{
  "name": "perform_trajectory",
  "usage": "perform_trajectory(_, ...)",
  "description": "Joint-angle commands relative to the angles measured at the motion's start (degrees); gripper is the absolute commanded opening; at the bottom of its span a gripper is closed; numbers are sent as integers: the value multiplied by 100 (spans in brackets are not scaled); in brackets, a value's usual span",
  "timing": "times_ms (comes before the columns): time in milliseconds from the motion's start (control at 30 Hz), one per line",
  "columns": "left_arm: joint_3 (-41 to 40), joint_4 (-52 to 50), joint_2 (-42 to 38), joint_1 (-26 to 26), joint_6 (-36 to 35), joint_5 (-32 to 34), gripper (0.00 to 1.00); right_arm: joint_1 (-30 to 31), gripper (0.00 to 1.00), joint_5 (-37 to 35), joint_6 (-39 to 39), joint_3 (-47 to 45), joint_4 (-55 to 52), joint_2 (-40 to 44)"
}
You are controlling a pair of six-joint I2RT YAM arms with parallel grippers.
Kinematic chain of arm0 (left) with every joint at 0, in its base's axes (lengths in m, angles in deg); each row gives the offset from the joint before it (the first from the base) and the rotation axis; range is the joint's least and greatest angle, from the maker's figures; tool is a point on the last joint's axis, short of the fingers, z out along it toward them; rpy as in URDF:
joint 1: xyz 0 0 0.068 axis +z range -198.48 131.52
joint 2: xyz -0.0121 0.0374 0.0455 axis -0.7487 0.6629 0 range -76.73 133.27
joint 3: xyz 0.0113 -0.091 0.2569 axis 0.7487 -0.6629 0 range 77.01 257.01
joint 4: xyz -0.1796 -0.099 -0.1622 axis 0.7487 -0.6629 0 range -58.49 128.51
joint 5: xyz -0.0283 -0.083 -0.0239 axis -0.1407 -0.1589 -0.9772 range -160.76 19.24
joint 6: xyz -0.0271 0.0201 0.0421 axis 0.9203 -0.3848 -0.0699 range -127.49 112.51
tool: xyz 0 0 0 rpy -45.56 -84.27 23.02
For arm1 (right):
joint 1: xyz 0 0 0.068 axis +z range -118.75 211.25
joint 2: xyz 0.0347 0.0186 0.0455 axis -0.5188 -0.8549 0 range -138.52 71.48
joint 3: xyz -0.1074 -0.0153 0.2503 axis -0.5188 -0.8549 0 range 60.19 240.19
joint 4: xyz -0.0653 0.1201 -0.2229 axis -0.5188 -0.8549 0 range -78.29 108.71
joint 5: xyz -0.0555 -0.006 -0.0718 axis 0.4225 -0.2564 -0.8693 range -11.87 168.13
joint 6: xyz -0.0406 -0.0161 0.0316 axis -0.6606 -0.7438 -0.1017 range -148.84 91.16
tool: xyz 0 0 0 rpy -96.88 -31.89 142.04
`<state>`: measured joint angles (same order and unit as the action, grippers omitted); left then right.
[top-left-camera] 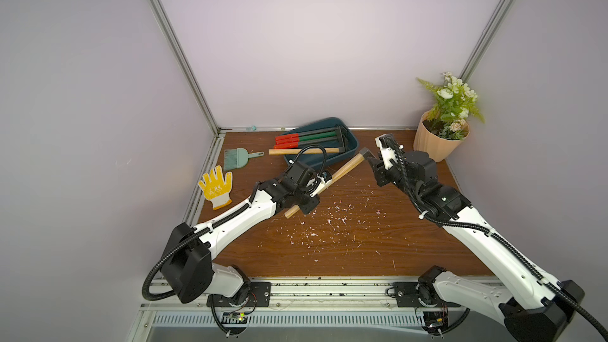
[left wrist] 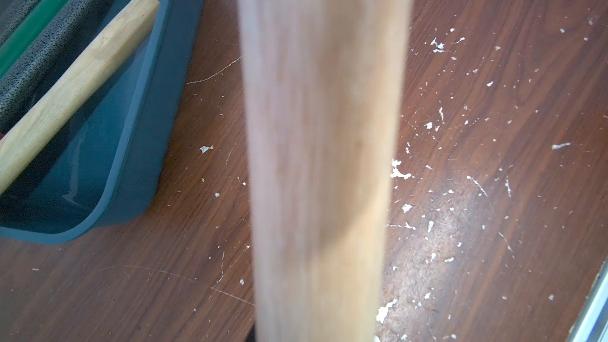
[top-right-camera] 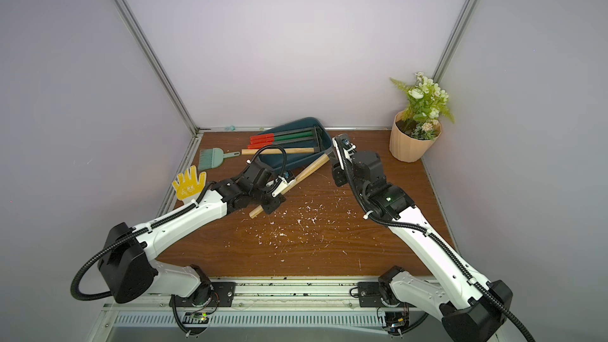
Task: Put the small hoe into the storage box
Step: Pick up the hoe from the center of the board.
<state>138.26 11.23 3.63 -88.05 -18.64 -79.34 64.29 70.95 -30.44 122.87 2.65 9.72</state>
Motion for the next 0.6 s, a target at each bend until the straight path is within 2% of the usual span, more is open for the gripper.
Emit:
perform_trajectory(0,308,373,-288,29,15,-235,0,-32,39,-93,-110,-33,226,32)
perform_trajectory(200,299,393,-323,33,17,-350,0,-92,26,-217,-95,-111,243,37)
perform_trajectory(300,283,384,-315,33,26,-362,0,-96,14,-251,-53,-67,265,9)
perform_trajectory(367,260,399,-297,28,55,-345,0,-96,2,-312,9,-8,286,-2)
perform_trajectory(400,249,408,-293,29,69,-346,0,-103,0,-379,52,27,279,-18)
perform_trajectory(433,234,436,-284,22,93,-304,3,-105,0,-406,55,81,238,-60)
perform_trajectory(567,201,539,-277,-10,209,320,24,-105,0,-571,46,526,-232,-399)
